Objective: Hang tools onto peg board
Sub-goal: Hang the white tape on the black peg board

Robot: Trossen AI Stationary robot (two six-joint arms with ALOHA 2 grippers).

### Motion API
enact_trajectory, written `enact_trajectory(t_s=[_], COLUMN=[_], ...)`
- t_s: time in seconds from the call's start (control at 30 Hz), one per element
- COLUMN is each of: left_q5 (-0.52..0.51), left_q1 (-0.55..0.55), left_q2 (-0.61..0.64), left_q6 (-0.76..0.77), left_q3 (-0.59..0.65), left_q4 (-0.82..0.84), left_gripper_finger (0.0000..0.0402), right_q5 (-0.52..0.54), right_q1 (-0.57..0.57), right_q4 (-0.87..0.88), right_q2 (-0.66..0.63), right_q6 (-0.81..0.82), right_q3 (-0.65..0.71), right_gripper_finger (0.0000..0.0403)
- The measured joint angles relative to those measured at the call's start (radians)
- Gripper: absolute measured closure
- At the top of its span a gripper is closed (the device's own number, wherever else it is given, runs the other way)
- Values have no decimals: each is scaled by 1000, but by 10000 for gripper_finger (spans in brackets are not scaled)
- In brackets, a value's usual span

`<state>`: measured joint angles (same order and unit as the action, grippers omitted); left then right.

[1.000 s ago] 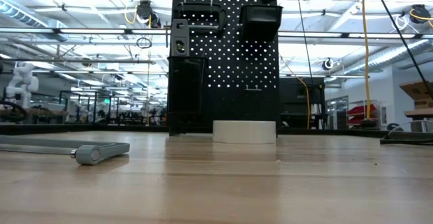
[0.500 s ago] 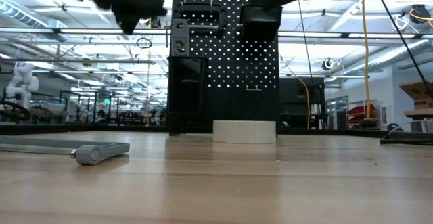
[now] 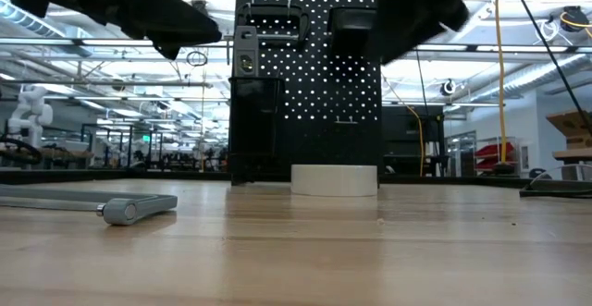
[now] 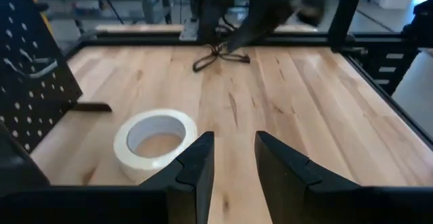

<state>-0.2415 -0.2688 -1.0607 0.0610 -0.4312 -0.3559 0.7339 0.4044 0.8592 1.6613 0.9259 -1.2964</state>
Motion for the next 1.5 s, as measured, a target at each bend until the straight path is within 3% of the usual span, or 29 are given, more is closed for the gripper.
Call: enact_trajectory(t_s=[0.2, 0.43, 0.67, 0.93, 1.17, 1.5], left_q5=[-26, -26, 3, 3, 3, 9], left_q1=[7, 17, 57, 91, 115, 116], left_q2=[0, 0, 1, 1, 1, 1], left_q6=[-60, -113, -150, -120, -123, -67], left_q3=[31, 31, 31, 31, 31, 31], left_q4=[-82, -129, -146, 23, 32, 35], left_gripper_finger=[290, 290, 290, 290, 290, 290], right_q5=[-34, -74, -378, -286, -238, -212], right_q1=[-92, -153, -188, -279, -329, -360], right_q4=[149, 147, 253, 188, -39, -362], right_q2=[-1, -1, -2, 6, 10, 10], right_q6=[228, 146, 140, 132, 136, 116], right_q3=[0, 0, 0, 15, 172, 319], right_gripper_finger=[204, 204, 204, 204, 203, 146])
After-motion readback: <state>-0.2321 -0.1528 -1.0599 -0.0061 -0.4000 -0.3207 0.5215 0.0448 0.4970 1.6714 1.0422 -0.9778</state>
